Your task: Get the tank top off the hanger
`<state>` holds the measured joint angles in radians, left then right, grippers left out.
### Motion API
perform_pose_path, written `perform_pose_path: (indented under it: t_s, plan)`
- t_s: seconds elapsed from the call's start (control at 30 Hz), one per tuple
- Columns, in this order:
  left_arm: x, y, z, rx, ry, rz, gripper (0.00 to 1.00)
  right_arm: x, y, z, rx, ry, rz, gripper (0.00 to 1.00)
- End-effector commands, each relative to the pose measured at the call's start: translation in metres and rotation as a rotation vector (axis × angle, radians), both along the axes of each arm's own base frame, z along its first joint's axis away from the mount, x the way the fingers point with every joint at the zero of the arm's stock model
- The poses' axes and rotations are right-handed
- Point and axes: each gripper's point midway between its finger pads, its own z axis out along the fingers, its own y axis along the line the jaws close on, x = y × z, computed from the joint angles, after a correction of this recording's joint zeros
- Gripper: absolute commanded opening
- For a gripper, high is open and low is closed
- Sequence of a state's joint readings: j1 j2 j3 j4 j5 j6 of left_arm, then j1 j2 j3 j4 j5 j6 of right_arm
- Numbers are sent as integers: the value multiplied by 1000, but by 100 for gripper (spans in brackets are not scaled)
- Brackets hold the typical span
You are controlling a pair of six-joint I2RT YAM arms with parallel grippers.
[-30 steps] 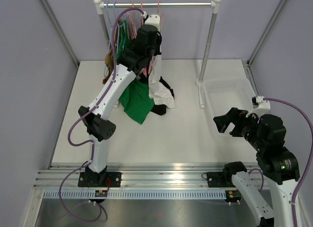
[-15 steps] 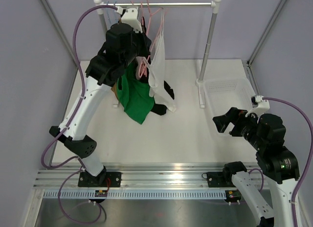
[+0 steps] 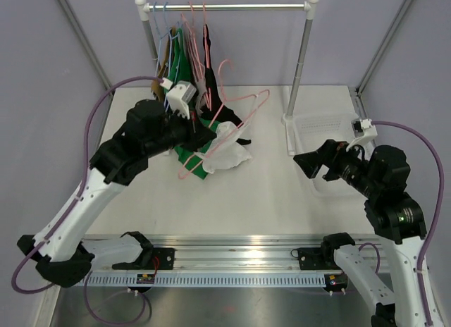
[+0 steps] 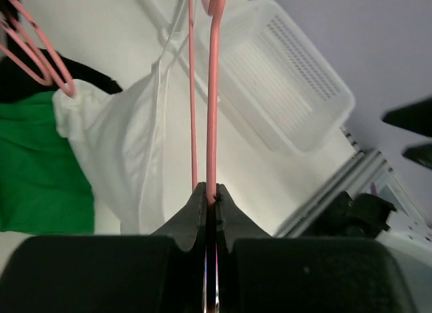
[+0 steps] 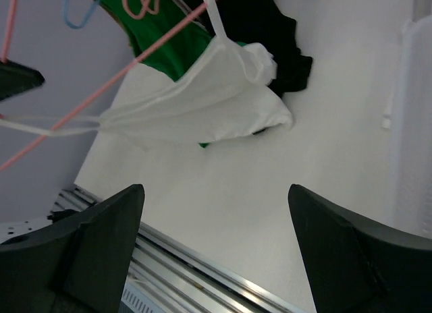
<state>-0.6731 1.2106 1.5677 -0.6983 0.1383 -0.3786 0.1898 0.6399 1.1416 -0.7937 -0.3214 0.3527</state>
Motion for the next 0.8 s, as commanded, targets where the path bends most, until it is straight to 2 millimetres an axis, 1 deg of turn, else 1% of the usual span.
perform_pose_path:
  t_s: [0.0, 0.03, 0.07, 0.1, 0.13, 0.17, 0.2, 0.23, 0.27, 0.3, 0.33, 0.37, 0.4, 0.43, 0.47, 0.5, 0.53, 0.57, 0.6, 0.63, 0.7, 0.77]
  plan:
    - [-57, -2, 28, -180, -66, -164, 0, 4, 44, 43, 171, -107, 229, 95]
    - [-66, -2, 23, -202, -42, -175, 0, 14, 50, 38, 196, -74, 250, 94]
    - [-82, 8, 29, -238, -61, -187, 0, 17, 55, 38, 220, -61, 271, 93]
    - [-88, 7, 7, -230, -16, -202, 0, 19, 63, 47, 263, -70, 313, 92]
    - [-97, 7, 7, -261, -3, -217, 0, 28, 69, 41, 281, -37, 335, 91]
    - [-104, 10, 2, -272, 11, -227, 0, 31, 73, 41, 298, -24, 342, 90]
    - [-117, 15, 2, -294, 9, -245, 0, 34, 78, 43, 300, -29, 357, 87]
    - [-120, 15, -12, -300, 54, -240, 0, 34, 90, 40, 294, -13, 395, 84]
    - [-125, 18, -19, -304, 71, -242, 0, 33, 98, 39, 273, -19, 416, 81]
    - [-131, 25, -17, -323, 60, -230, 0, 38, 100, 37, 251, -23, 379, 79]
    - [-132, 28, -31, -318, 101, -203, 0, 39, 106, 34, 235, -24, 375, 77]
    - [-132, 33, -34, -323, 107, -181, 0, 29, 120, 32, 210, -35, 413, 76]
    - [-132, 38, -40, -320, 119, -147, 0, 35, 120, 27, 188, -44, 364, 73]
    - [-135, 41, -46, -334, 136, -134, 0, 34, 124, 23, 171, -45, 359, 66]
    - [-136, 43, -48, -341, 143, -128, 0, 28, 132, 18, 143, -54, 377, 64]
    - [-138, 44, -50, -351, 155, -126, 0, 34, 135, 9, 112, -44, 347, 62]
    - [-142, 46, -50, -362, 153, -130, 0, 35, 138, 3, 92, -39, 343, 61]
    - [-142, 46, -53, -360, 160, -129, 0, 32, 145, -3, 66, -39, 360, 61]
    - [-144, 47, -55, -356, 165, -129, 0, 37, 149, -13, 39, -27, 345, 60]
    - [-145, 49, -56, -355, 166, -126, 0, 37, 153, -18, 15, -30, 352, 60]
    - [-147, 49, -57, -354, 171, -130, 0, 41, 159, -29, -19, -19, 348, 59]
    - [-148, 51, -57, -355, 172, -130, 0, 45, 162, -33, -59, -35, 340, 55]
